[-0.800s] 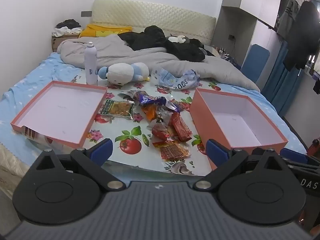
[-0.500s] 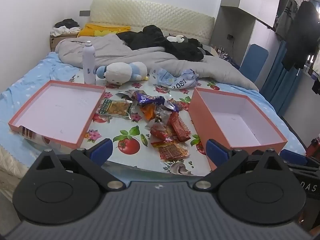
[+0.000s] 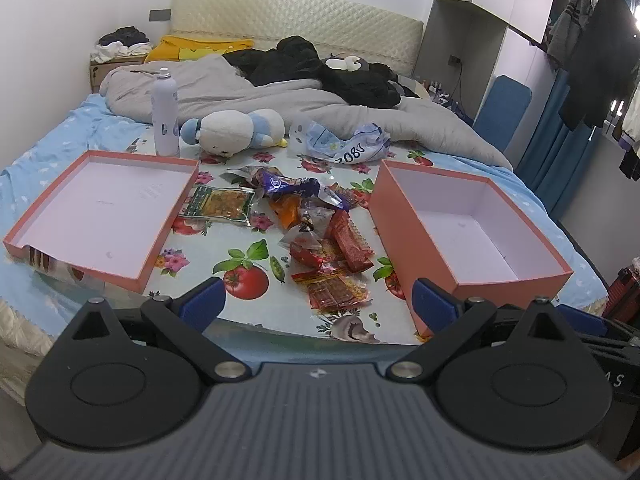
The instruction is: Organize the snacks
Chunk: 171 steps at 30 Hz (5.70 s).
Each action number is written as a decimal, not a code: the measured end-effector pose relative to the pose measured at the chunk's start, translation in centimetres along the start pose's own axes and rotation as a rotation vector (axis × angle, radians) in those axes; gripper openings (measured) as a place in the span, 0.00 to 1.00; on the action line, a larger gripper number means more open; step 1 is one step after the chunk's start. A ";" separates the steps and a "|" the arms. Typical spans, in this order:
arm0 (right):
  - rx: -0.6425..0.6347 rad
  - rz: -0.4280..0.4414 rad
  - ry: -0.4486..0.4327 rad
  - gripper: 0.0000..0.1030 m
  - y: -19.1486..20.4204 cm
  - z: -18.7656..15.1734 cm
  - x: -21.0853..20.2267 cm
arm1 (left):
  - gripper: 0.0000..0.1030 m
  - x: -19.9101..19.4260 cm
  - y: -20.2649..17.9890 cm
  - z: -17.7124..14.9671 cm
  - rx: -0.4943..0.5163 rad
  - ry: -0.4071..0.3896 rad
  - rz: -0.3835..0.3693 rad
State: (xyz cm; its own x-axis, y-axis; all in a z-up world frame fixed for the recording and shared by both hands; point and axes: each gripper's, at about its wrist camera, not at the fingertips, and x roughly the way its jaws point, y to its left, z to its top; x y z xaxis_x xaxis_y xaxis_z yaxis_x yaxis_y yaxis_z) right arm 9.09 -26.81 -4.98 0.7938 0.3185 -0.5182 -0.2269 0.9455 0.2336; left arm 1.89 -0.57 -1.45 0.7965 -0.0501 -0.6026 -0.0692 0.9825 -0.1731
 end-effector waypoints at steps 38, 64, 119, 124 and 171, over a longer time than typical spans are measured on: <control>-0.017 0.006 0.065 1.00 0.6 -1.5 3.3 | 0.98 4.6 1.1 -0.6 -0.009 0.046 -0.027; -0.005 0.005 0.090 1.00 -0.4 -2.1 4.2 | 0.98 6.5 1.0 -1.8 -0.017 0.079 -0.025; -0.275 -0.018 0.116 0.81 3.3 -5.2 23.0 | 0.75 31.5 7.4 3.5 -0.230 0.305 -0.189; -0.276 0.001 0.161 0.81 2.9 -5.8 25.1 | 0.62 33.9 7.5 3.6 -0.255 0.345 -0.191; -0.148 0.179 0.076 0.51 2.4 -2.3 15.0 | 0.20 15.1 5.7 1.3 -0.110 0.033 0.031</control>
State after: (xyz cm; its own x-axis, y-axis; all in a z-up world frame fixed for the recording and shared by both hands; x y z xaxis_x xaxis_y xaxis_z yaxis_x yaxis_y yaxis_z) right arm 19.16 -19.62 -14.06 0.6898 0.4807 -0.5414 -0.4448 0.8714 0.2069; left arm 14.29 4.51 -10.56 0.7729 -0.0272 -0.6339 -0.1606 0.9582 -0.2369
